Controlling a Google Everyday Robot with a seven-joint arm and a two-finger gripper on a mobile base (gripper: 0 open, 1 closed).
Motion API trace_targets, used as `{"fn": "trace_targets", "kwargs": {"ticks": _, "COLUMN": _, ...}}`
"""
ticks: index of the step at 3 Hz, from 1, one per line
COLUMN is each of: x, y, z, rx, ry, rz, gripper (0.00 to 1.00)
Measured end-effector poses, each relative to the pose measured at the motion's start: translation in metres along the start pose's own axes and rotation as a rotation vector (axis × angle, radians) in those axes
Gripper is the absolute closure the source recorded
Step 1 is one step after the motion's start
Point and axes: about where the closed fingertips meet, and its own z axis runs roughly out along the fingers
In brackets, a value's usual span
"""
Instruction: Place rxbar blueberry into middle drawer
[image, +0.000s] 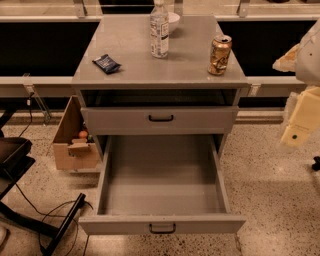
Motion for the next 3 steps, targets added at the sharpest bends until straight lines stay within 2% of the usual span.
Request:
{"fn": "trace_targets", "kwargs": {"ticks": 1, "x": 0.000, "y": 0.000, "z": 0.000, "rx": 0.000, "ry": 0.000, "rz": 0.000, "gripper": 0.00}}
{"fn": "trace_targets", "kwargs": {"ticks": 2, "x": -0.020, "y": -0.010, "z": 0.025, "rx": -0.001, "ry": -0.045, "rz": -0.006, "gripper": 0.00}}
{"fn": "trace_targets", "kwargs": {"ticks": 3, "x": -0.063, "y": -0.035, "z": 0.072, "rx": -0.012, "ry": -0.129, "rz": 0.004, "gripper": 0.00}}
